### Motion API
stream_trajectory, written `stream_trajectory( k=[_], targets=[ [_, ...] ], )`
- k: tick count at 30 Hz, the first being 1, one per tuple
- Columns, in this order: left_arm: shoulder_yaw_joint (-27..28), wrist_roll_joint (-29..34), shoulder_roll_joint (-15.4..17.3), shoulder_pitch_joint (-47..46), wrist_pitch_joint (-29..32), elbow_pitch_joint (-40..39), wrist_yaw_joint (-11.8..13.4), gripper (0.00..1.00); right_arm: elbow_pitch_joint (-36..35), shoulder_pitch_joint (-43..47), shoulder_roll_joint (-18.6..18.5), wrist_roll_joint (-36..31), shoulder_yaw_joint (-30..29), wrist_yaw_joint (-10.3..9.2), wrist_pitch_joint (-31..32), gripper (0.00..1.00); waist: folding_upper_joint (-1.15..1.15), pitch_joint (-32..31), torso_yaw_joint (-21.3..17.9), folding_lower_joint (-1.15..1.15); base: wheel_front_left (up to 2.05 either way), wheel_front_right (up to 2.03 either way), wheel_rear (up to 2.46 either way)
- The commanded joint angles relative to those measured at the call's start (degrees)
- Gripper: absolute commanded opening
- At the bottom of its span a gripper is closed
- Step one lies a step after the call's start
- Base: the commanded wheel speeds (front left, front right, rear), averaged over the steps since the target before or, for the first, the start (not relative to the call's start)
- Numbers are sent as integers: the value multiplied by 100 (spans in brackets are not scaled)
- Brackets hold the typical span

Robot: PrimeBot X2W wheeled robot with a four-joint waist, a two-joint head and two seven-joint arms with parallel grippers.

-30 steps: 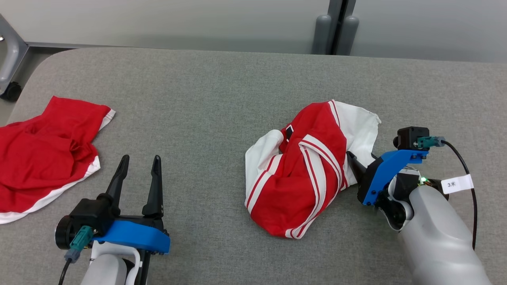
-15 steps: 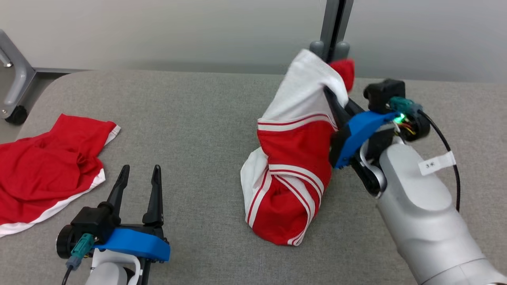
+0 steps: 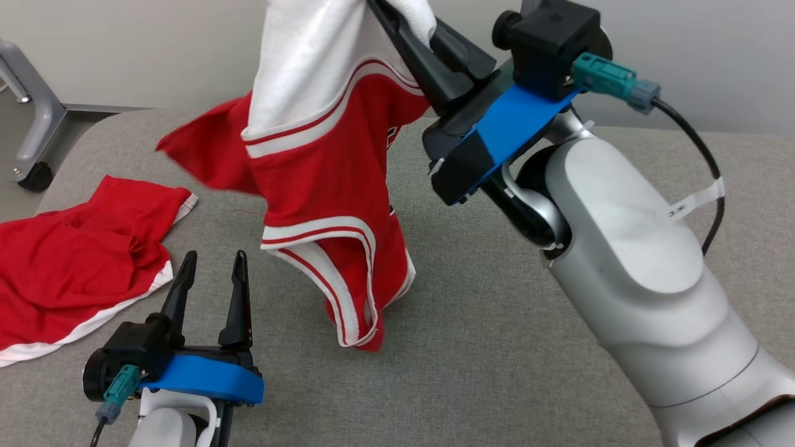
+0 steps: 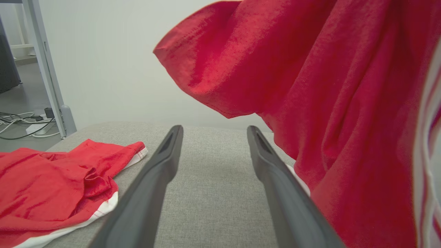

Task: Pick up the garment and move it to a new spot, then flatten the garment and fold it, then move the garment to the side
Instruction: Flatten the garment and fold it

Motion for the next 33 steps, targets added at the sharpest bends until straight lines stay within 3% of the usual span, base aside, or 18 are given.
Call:
stream_trajectory(
  k=[1, 7, 15, 16, 17, 22, 25, 29, 33],
  targets=[
    [7, 19, 16, -6, -28, -26, -20, 100, 30, 19, -87, 1, -60, 1, 3, 0, 0, 13, 3, 1, 0, 0, 0],
    [-38, 62, -25, -72, -27, -74, -30, 100, 697, 612, -582, -87, -680, 1, 182, 0, 0, 157, 29, 1, 0, 0, 0],
    [-296, 90, -51, -382, -28, -76, -53, 100, 2635, 785, -1075, -336, -1759, 1, -316, 0, 0, 532, 237, 1, 0, 0, 0],
    [-321, 85, -45, -421, -27, -78, -56, 100, 2856, 742, -1076, -376, -1813, 1, -322, 37, 0, 574, 255, 1, 0, 0, 0],
    [-346, 87, -37, -453, -27, -81, -58, 100, 3043, 698, -1062, -398, -1844, 1, -297, 100, 0, 613, 267, 1, 0, 0, 0],
    [-374, 78, 1, -502, -28, -50, -64, 100, 3694, 500, -1030, -615, -1798, 1, -24, 100, 0, 606, 242, 1, 0, 0, 0],
    [-338, 60, 26, -401, -28, 4, -66, 100, 3733, 570, -875, -745, -1660, 1, 125, 100, 0, 441, 183, 1, 0, 0, 0],
    [-279, 37, 36, -245, -28, 48, -65, 100, 3087, 1020, -562, -642, -1107, 1, 207, 100, 0, 165, 79, 1, 0, 0, 0],
    [-246, 18, 45, -138, -27, 67, -62, 100, 1866, 1897, -481, -382, -450, 1, 504, 100, 0, -23, 11, 1, 0, 0, 0]
  ],
)
